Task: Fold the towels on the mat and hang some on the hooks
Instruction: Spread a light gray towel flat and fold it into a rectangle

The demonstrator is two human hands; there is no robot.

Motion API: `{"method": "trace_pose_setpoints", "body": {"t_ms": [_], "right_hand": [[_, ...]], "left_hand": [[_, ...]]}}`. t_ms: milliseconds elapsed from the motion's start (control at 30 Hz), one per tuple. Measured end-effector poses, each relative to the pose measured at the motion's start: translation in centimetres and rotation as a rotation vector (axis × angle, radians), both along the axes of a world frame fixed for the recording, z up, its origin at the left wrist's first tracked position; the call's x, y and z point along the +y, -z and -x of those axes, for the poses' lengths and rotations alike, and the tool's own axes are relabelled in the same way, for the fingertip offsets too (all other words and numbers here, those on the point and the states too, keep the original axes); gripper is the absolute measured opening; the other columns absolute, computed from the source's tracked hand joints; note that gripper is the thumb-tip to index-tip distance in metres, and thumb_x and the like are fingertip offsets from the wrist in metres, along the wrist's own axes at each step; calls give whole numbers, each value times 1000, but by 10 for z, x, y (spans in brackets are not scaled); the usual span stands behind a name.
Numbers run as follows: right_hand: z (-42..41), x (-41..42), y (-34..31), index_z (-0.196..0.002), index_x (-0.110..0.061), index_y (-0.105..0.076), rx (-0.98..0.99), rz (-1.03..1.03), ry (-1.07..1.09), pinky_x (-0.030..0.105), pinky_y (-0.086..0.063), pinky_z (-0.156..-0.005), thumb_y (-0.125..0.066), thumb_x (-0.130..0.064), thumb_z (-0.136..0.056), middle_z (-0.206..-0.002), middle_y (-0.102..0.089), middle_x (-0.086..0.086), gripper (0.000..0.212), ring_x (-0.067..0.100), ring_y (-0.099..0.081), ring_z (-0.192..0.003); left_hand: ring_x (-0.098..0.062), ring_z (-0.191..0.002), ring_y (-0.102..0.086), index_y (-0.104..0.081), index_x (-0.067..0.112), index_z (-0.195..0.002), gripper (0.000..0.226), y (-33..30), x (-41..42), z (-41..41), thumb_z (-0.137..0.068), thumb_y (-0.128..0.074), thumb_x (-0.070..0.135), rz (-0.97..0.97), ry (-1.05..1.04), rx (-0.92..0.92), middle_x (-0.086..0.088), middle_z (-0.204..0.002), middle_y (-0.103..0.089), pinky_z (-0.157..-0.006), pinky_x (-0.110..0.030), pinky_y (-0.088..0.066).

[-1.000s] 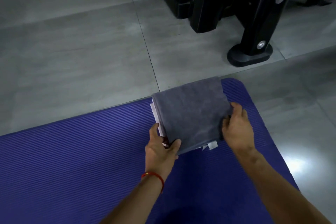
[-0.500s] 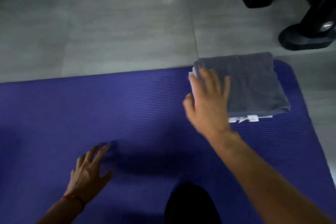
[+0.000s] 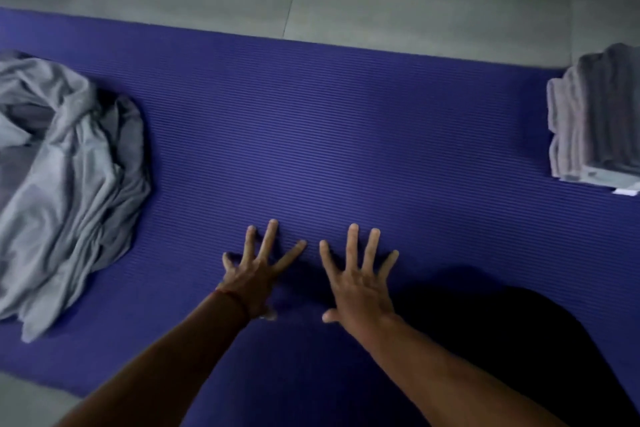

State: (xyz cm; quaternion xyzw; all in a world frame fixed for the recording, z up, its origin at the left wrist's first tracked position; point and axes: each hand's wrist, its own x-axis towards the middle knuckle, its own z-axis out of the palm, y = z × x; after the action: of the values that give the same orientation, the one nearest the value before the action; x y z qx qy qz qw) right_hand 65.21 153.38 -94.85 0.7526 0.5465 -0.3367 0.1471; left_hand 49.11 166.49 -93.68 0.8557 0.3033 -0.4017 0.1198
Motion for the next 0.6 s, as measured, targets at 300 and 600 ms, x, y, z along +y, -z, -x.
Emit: {"method": "trace_pose_setpoints", "body": {"t_ms": [300,600], "right_hand": [[3,8,5,-151,-31,36,-2,95,12,88,3,-102,-73,-66,-79,-139,59,27,135,64,43,-130],[2,2,4,-150,-36,37,3,72,29,85,4,-107,-75,-63,-78,-139,61,21,135,59,47,-130]], "left_hand": [[-53,-142,32,47,47,-136,144,13,1,2,-70,-80,61,-12,72,-11,-13,-142,59,-104,-81,-26],[-55,-139,36,47,48,-136,147,19,-2,-1,-69,-84,56,1,47,-18,-12,-138,62,-101,-86,-20]]}}
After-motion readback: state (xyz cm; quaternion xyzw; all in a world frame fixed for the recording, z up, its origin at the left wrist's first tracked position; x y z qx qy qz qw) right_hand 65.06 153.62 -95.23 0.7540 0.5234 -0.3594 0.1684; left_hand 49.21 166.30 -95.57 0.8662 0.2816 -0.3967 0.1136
